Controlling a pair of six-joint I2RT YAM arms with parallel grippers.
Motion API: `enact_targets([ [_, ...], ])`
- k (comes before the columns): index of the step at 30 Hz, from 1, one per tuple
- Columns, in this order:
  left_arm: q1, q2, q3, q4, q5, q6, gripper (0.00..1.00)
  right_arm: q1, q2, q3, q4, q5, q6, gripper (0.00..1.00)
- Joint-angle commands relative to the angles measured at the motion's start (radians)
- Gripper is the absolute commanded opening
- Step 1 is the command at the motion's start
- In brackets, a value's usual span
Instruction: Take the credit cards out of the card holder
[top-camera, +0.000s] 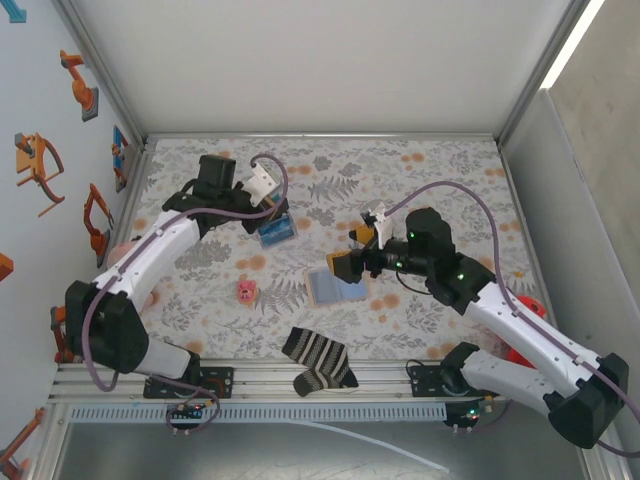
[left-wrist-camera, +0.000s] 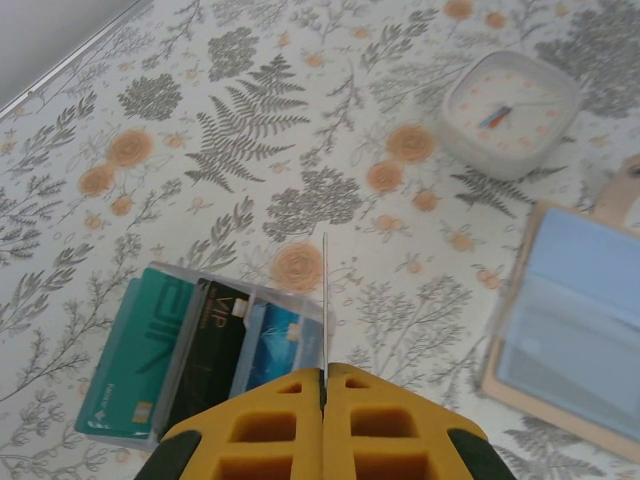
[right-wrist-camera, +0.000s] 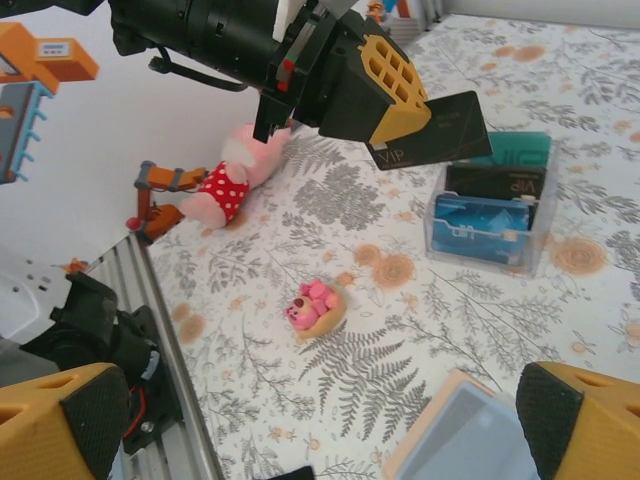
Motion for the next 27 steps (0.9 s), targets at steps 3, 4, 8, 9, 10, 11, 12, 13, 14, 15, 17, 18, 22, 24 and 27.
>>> enact_targets([
  [3, 0.059, 0.095, 0.062, 0.075, 0.081, 0.127, 0.00, 0.002, 0.012, 0.026, -0.021, 0.097, 0.037, 0.99],
  [4, 0.065, 0.116, 0.070, 0.071, 0.085, 0.145, 0.00, 0.002, 0.019, 0.031, -0.028, 0.108, 0.039, 0.99],
  [8, 0.081, 0.196, 0.106, 0.063, 0.094, 0.194, 0.00, 0.002, 0.038, 0.042, -0.047, 0.162, 0.044, 0.99],
  [9, 0.084, 0.215, 0.119, 0.053, 0.097, 0.208, 0.00, 0.002, 0.039, 0.041, -0.047, 0.177, 0.046, 0.99],
  [10, 0.086, 0.232, 0.130, 0.044, 0.099, 0.216, 0.01, 0.002, 0.040, 0.039, -0.047, 0.187, 0.049, 0.99],
  [11, 0.088, 0.249, 0.142, 0.030, 0.102, 0.228, 0.01, 0.002, 0.042, 0.040, -0.052, 0.193, 0.049, 0.99],
  [12, 0.089, 0.264, 0.155, 0.017, 0.104, 0.239, 0.01, 0.002, 0.045, 0.042, -0.056, 0.193, 0.050, 0.99],
  [13, 0.089, 0.275, 0.161, 0.008, 0.105, 0.247, 0.01, 0.002, 0.049, 0.043, -0.060, 0.195, 0.049, 0.99],
  [14, 0.091, 0.287, 0.167, 0.003, 0.104, 0.255, 0.01, 0.002, 0.052, 0.044, -0.063, 0.201, 0.050, 0.99],
  [15, 0.093, 0.296, 0.169, 0.007, 0.104, 0.258, 0.01, 0.002, 0.053, 0.042, -0.065, 0.207, 0.049, 0.99],
  [17, 0.097, 0.312, 0.173, 0.007, 0.104, 0.264, 0.01, 0.002, 0.055, 0.043, -0.071, 0.217, 0.050, 0.99],
  [18, 0.098, 0.320, 0.178, 0.000, 0.105, 0.269, 0.01, 0.002, 0.057, 0.044, -0.072, 0.223, 0.050, 0.99],
  [22, 0.103, 0.347, 0.188, -0.026, 0.104, 0.287, 0.02, 0.002, 0.055, 0.043, -0.071, 0.240, 0.051, 0.99],
  [24, 0.106, 0.355, 0.185, -0.023, 0.104, 0.287, 0.02, 0.001, 0.059, 0.043, -0.070, 0.242, 0.051, 0.99],
  [27, 0.110, 0.371, 0.187, -0.020, 0.105, 0.287, 0.02, 0.002, 0.064, 0.047, -0.070, 0.241, 0.051, 0.99],
])
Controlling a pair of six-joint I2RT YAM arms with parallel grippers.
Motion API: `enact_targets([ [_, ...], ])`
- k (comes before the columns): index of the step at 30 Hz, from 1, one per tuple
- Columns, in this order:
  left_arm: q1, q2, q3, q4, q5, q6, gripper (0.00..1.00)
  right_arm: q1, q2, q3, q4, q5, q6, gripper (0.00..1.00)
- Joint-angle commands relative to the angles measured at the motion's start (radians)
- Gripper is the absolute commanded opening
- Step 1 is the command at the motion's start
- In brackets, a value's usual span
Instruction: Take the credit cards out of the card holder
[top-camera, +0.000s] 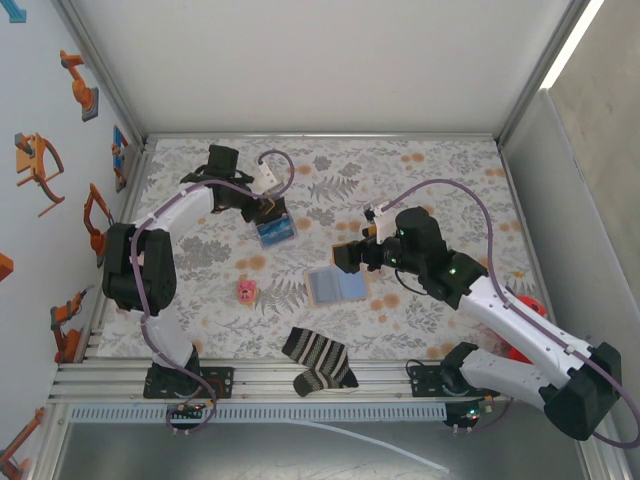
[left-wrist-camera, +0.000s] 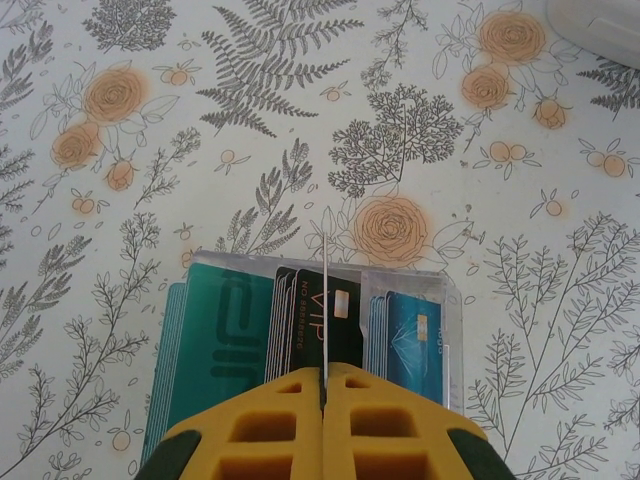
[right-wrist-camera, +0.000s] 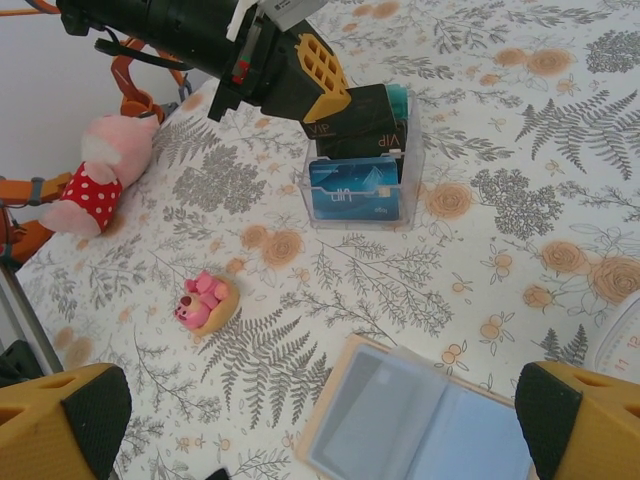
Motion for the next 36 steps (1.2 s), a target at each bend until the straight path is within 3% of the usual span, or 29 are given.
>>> enact_targets([
  [1, 0.011, 0.026, 0.031, -0.026, 0.030, 0.034, 0.02, 0.002, 0.009, 0.039, -0.001, 0.021, 0.014, 0.99],
  [10, 0.016, 0.069, 0.053, -0.043, 0.026, 0.039, 0.06, 0.002, 0.019, 0.041, 0.003, 0.014, 0.015, 0.99],
  [13, 0.017, 0.084, 0.075, -0.056, 0.027, 0.031, 0.12, 0.002, 0.024, 0.044, 0.001, 0.011, 0.014, 0.99],
  [14, 0.016, 0.083, 0.079, -0.058, 0.029, 0.026, 0.19, 0.002, 0.026, 0.045, -0.002, 0.011, 0.013, 0.99],
  [16, 0.016, 0.076, 0.083, -0.058, 0.037, 0.018, 0.24, 0.002, 0.033, 0.050, -0.009, 0.014, 0.013, 0.99],
  [17, 0.016, 0.069, 0.084, -0.058, 0.040, 0.013, 0.34, 0.002, 0.037, 0.051, -0.014, 0.015, 0.013, 0.99],
  [25, 0.007, -0.020, 0.071, -0.061, 0.041, -0.013, 0.38, 0.002, 0.070, 0.061, -0.032, 0.015, 0.014, 0.94],
  [29, -0.012, -0.105, 0.038, -0.046, 0.004, -0.051, 0.73, 0.003, 0.093, 0.065, -0.060, 0.048, 0.023, 0.91],
  [32, -0.032, -0.194, -0.036, 0.020, -0.038, -0.102, 0.90, 0.005, 0.115, 0.072, -0.092, 0.079, 0.036, 0.88],
  [34, -0.047, -0.257, -0.097, 0.078, -0.076, -0.156, 0.99, 0.009, 0.130, 0.074, -0.112, 0.103, 0.045, 0.85],
  [36, -0.062, -0.316, -0.156, 0.128, -0.130, -0.209, 0.97, 0.021, 0.143, 0.073, -0.122, 0.134, 0.053, 0.81],
])
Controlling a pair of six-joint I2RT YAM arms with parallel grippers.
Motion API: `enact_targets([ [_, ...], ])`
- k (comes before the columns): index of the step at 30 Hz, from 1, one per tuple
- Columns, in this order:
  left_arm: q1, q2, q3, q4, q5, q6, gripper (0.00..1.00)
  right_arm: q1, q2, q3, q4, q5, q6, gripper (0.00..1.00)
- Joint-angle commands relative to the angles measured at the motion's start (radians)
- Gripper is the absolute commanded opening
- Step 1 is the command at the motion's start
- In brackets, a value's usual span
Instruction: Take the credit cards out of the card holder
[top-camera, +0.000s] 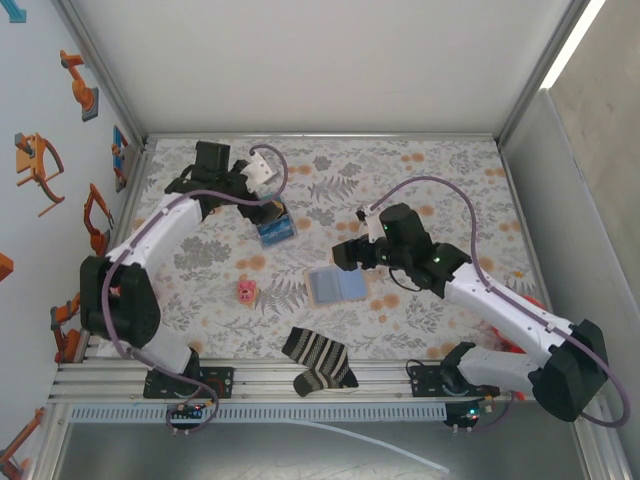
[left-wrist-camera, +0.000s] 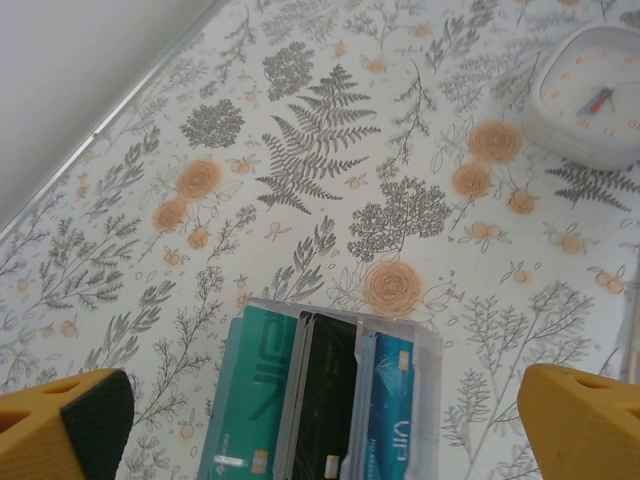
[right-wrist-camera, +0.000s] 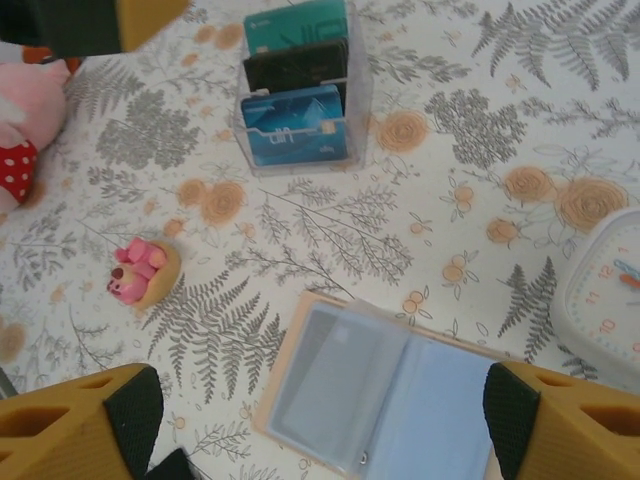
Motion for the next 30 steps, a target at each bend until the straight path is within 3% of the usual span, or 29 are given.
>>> enact_targets([
  [1, -0.030, -0.088, -0.099, 0.098, -0.108, -0.118, 0.97, 0.026, 0.016, 0.034, -0.046, 0.083, 0.029, 0.79],
  [5, -0.086, -0.221, -0.246, 0.224, -0.275, -0.233, 0.97, 0.084, 0.046, 0.037, -0.078, 0.177, 0.034, 0.76],
  [13, -0.099, -0.529, -0.515, 0.382, -0.403, -0.530, 0.97, 0.179, 0.140, 0.063, -0.110, 0.279, 0.052, 0.76],
  [22, -0.099, -0.800, -0.689, 0.351, -0.533, -0.759, 0.97, 0.271, 0.310, 0.139, -0.145, 0.317, 0.079, 0.69],
  [30, -0.100, -0.835, -0.692, 0.285, -0.590, -0.813, 0.97, 0.335, 0.483, 0.261, -0.228, 0.346, 0.074, 0.55],
])
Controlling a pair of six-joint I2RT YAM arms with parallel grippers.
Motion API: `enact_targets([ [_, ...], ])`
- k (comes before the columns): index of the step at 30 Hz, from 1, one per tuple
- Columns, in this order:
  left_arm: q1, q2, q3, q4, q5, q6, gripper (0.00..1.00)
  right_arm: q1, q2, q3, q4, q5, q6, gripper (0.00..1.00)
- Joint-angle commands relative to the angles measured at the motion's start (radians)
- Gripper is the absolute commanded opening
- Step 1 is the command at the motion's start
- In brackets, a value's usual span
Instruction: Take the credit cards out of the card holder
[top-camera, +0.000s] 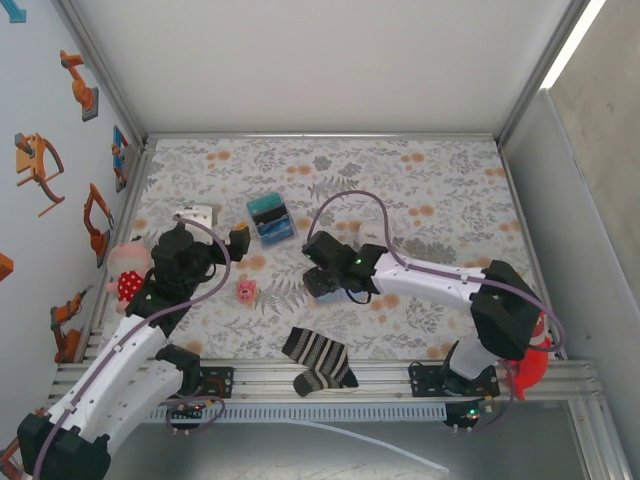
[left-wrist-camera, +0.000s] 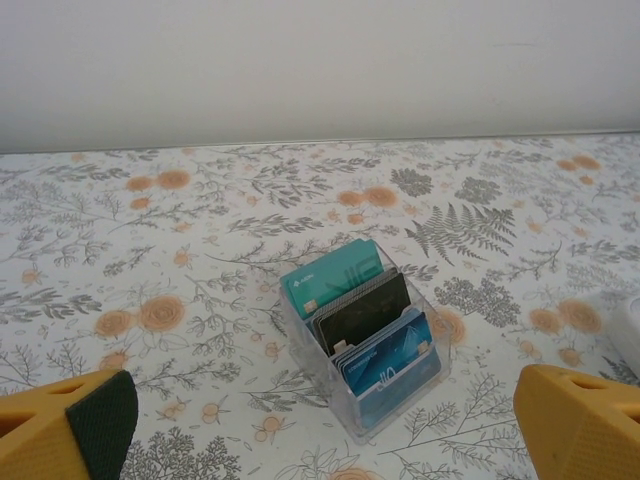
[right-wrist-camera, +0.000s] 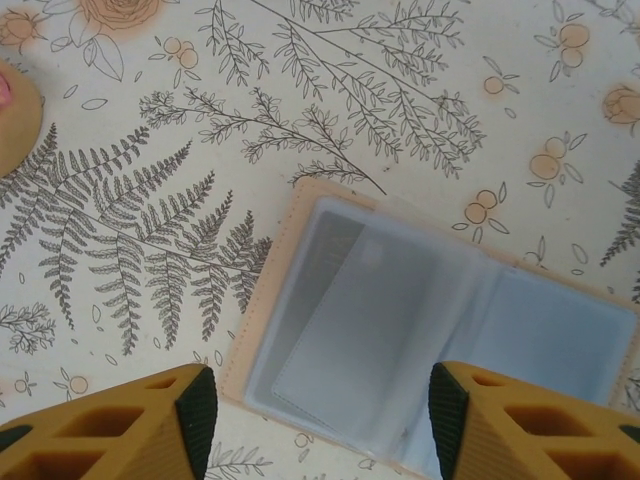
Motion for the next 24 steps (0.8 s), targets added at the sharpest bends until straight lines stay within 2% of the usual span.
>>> enact_targets([
  [1, -0.003, 0.001, 0.011, -0.047, -0.053, -0.061, 0.97, 0.026, 0.055, 0.060, -0.069, 0.045, 0.011, 0.53],
  [11, -0.003, 0.000, 0.006, -0.047, -0.093, -0.094, 0.97, 0.053, 0.200, 0.142, -0.139, 0.078, 0.037, 0.40],
  [24, -0.002, 0.018, 0.002, -0.044, -0.073, -0.119, 0.97, 0.049, 0.266, 0.131, -0.147, 0.101, 0.094, 0.40],
])
